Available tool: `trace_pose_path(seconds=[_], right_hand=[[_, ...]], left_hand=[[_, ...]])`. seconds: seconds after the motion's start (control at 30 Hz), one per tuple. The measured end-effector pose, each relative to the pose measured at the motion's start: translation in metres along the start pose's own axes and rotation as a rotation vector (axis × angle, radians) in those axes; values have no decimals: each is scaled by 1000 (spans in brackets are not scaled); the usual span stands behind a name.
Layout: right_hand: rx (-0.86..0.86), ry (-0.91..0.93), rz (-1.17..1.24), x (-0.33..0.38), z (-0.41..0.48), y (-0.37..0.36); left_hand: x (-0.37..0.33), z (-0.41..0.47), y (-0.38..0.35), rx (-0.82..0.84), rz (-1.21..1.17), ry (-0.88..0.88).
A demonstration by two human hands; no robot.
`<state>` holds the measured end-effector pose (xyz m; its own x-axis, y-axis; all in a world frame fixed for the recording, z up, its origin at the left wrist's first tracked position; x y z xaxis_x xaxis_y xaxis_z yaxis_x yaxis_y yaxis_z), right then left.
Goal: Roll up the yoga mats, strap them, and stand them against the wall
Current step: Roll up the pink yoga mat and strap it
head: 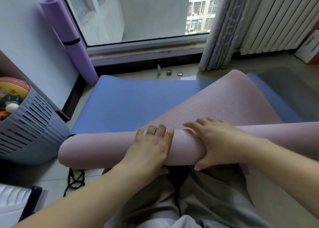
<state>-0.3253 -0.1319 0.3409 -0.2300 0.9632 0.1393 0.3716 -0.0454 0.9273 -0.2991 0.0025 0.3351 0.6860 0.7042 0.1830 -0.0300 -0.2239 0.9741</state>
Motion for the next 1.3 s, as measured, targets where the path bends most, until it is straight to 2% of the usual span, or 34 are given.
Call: trace_pose_path(seconds=[0.1,0.23,0.37,0.47,0.53,0.6,0.7,0.77,0.87,0.97,1.07,1.13,1.2,1.3], right_hand=[[-172,-13,-166,14,-8,-12],[-197,-20,-109,9,-2,13],[-66,87,-53,18,-20,35],[133,99,123,23,-26,13],[196,104,228,24,-25,-6],[131,95,225,24,-30,-5],[-65,134,3,40,-48,11],[-71,152,-100,53,-53,4],[-51,103,-119,46,-40,-8],[-39,65,16,20,-18,-4],[91,50,242,0,6,1],[166,36,297,-7,13,1],[122,31,168,-3,11,4],[-91,39,-186,16,-1,-1]], left_hand=[[9,14,-1,-4,-87,26],[18,20,14,57,-183,-5],[21,1,40,152,-295,-58],[13,-14,30,344,-379,-93],[8,-16,13,470,-405,-103],[13,-10,-1,588,-417,-80],[21,4,-7,743,-433,-71],[19,11,-8,773,-370,-117],[26,22,0,641,-321,-90],[31,24,20,321,-373,-31],[17,2,17,96,-285,-62],[11,-9,2,-6,-192,-67],[16,-8,-8,-88,-158,-23],[20,-1,-7,-116,-172,-8]])
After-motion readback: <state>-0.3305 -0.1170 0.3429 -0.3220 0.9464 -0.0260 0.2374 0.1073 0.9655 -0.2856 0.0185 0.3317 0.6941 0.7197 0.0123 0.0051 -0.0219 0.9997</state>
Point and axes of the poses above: each hand's wrist, its own z-axis towards the middle knuckle, its own y-axis out of the back of the hand, x = y × z, the point moved 7 cm from there along z, towards the middle knuckle, and after that the axes turned 9 degrees about y, right-handed, at the moved point
